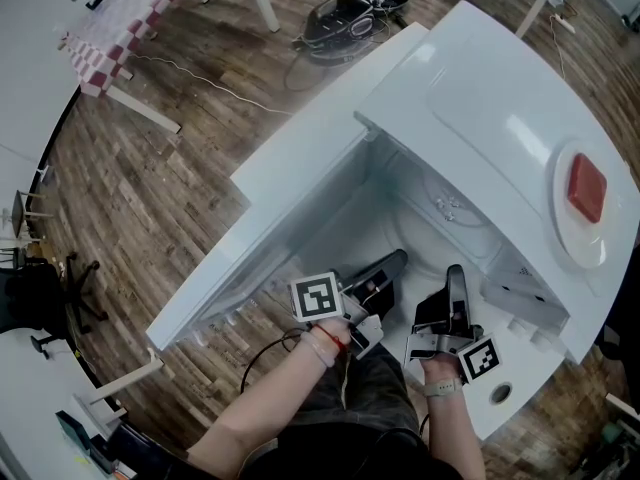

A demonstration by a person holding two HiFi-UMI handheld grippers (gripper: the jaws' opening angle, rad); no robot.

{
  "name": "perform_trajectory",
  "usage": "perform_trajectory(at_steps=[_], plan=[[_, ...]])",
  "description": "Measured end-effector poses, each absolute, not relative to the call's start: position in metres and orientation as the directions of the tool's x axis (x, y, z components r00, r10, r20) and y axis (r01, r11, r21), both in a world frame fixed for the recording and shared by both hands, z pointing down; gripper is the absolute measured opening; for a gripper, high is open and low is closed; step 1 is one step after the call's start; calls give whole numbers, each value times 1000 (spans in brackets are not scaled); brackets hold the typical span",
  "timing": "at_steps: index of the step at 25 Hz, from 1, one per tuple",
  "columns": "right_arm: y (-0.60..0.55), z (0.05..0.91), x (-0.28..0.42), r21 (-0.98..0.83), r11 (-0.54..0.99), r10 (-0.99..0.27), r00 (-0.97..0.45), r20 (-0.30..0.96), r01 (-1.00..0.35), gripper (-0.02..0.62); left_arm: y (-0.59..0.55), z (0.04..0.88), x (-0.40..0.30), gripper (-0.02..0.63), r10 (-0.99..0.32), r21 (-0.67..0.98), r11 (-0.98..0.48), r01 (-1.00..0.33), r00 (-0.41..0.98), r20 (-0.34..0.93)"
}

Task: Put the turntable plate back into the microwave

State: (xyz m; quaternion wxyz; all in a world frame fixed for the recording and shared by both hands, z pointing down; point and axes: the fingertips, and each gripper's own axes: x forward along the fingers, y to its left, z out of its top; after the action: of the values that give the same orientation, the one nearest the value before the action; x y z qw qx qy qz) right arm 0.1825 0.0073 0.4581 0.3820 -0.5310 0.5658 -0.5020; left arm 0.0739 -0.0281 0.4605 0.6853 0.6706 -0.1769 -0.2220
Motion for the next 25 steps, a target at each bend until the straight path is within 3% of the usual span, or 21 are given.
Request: perform_trajectory(at_steps=[15, 20, 25], plan=[[6, 458, 137, -976, -57, -953, -280, 116, -209, 98, -41, 464, 92, 44, -490, 996, -72, -50, 872, 8], [4, 463, 143, -975, -78, -960, -249, 129, -207, 53, -41, 462, 100, 44, -461, 988, -126, -85, 887, 18], [0, 464, 147, -978, -89, -968, -215, 129, -186, 50, -41, 460, 102, 44, -436, 986, -142, -87, 900, 17]])
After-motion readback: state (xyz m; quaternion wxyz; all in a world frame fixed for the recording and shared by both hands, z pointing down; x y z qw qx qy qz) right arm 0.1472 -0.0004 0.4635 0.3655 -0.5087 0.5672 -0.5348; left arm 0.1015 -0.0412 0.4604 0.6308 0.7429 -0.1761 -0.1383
